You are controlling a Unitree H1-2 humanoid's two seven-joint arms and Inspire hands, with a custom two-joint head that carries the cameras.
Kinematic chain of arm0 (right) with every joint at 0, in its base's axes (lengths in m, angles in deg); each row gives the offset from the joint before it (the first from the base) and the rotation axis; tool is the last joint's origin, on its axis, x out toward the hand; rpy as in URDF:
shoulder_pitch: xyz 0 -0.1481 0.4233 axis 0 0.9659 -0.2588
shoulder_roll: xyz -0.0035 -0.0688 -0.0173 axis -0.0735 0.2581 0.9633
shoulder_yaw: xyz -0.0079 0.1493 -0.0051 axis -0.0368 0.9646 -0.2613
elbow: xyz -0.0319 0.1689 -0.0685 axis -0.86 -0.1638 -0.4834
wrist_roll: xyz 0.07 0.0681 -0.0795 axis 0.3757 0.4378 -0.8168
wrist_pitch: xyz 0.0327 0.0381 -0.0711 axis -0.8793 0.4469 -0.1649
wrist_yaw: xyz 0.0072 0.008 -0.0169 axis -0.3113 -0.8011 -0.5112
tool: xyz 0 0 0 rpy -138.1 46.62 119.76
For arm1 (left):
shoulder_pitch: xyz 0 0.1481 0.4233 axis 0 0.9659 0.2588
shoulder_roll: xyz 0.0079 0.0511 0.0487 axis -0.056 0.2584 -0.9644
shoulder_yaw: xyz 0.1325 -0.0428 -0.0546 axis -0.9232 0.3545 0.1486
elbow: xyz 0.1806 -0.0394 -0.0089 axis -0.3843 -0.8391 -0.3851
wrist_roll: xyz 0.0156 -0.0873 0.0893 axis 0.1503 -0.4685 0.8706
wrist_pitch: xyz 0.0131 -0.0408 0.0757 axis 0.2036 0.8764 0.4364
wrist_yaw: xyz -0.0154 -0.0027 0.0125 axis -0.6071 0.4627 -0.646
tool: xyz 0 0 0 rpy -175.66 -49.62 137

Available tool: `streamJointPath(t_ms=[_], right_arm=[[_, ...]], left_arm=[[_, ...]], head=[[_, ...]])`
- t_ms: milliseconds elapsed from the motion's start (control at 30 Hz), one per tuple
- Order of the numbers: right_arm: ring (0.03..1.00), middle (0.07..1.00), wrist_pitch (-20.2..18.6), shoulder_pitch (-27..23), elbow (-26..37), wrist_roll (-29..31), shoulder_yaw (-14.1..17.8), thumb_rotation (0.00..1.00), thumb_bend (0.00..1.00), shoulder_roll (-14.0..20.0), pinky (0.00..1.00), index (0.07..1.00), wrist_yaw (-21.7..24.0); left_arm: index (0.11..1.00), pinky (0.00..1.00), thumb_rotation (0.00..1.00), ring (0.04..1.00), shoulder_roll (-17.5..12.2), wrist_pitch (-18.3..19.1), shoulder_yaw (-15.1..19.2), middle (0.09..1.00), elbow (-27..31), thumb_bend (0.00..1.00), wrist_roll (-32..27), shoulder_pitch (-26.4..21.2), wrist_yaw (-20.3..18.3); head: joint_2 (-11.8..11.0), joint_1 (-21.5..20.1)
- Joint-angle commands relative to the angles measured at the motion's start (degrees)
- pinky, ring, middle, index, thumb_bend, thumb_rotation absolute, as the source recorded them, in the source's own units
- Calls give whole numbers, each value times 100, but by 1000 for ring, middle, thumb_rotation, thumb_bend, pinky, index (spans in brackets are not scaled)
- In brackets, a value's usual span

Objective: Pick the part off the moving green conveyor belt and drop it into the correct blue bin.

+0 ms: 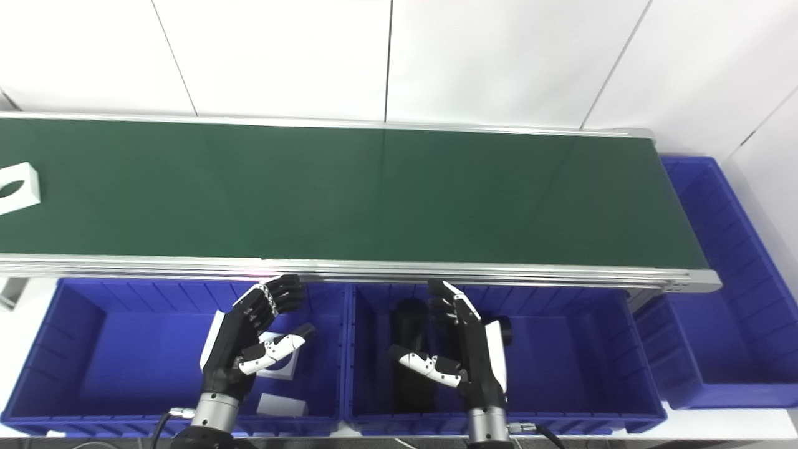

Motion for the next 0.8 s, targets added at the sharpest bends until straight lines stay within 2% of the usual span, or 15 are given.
streamJointPath(t_ms=[0,33,200,367,467,500,633,700,767], right_arm=[[742,785,328,-4,129,13,11,94,664,-37,642,785,27],[741,785,327,-3,127,21,4,95,662,-29,640,786,26],[734,784,330,-45,32,37,-55,75,658,67,635,784,-71],[734,780,329,-112,-154,192,-93,86,661,164,640,783,-91],[744,785,328,-146,-241,234,-146,96,651,237,651,788,-114],[751,790,329,-158,-267,277,-163,93,646,266,660,792,-105],[759,799,330,-199,-362,458,-229,48,635,362,666,803,-71],[762,801,331,-221,-423,535,-253,22,632,381,665,808,-52],[775,816,331,-256,-477,546,-287,2,604,385,680,821,-75]], left_arm=[[711,712,0,695,49,-228,28,715,63,566,-74,-40,-79],[710,715,0,699,51,-228,31,717,55,566,-61,-44,-73],[700,719,0,689,73,-228,0,699,-33,622,4,-50,-21],[699,706,0,685,98,-228,-83,700,-182,638,113,-101,91],[696,694,0,678,126,-228,-137,696,-241,652,174,-115,206],[695,690,0,675,140,-228,-167,694,-264,656,200,-123,261],[701,691,0,683,110,-228,-361,699,-309,664,356,-161,498],[710,699,0,692,66,-228,-462,704,-340,655,333,-197,500],[709,707,0,688,35,-228,-546,700,-392,705,305,-240,500]], head=[[-56,91],[-56,91],[-273,635],[-555,1309],[-653,1501],[-753,1729],[-976,2112],[-1103,2274],[-1222,2417]])
